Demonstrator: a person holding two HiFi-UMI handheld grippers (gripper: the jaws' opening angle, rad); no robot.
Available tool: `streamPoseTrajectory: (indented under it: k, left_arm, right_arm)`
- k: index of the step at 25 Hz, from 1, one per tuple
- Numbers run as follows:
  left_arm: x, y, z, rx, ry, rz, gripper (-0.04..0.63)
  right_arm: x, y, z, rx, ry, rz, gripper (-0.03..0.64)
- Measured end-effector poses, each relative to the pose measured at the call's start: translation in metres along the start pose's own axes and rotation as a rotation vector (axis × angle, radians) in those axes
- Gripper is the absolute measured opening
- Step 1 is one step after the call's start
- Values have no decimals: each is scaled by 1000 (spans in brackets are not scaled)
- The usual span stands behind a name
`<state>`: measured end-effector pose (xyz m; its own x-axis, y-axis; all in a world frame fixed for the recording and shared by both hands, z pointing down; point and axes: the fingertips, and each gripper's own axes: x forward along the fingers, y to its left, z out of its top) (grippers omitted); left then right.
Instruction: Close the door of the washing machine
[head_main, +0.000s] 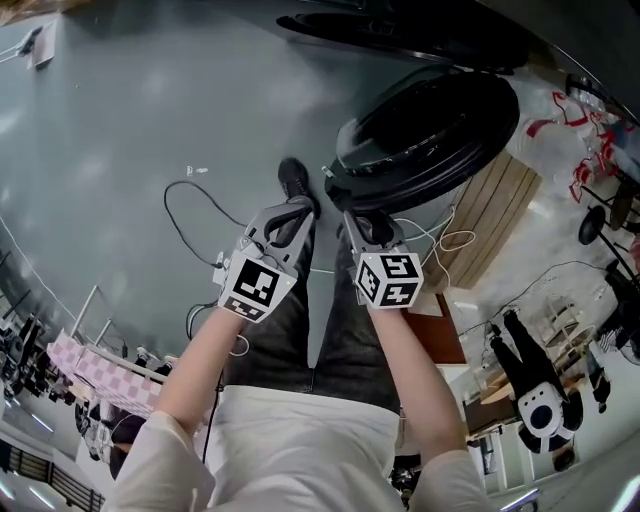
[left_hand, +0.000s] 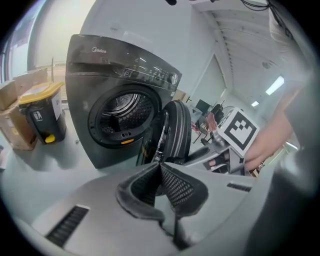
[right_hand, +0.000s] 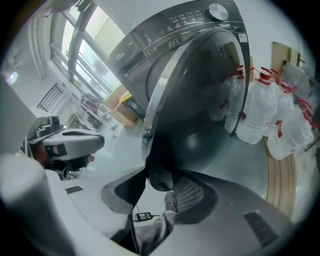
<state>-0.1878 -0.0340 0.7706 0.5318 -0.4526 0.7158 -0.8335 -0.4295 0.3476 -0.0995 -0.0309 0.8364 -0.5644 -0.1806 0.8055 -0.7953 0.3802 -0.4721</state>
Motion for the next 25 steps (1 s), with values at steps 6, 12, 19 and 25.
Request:
streamPoseTrajectory:
  k: [6,12,19,25]
  left_arm:
    - [-13,36,-2,-27,-27,40,8]
    - [-23,66,-10,-68,-49,72,8]
    - [-40,88,-12,-85,-65,65,8]
    - [-47,111,-2,-95,-88,79,9]
  right_arm:
    - [28,27,30,17,-21,29,187]
    - [54,47,65,8,-47,28,184]
    - [77,68,110,-62,-85,2,170]
    - [86,66,154,-120,-152,-24,150]
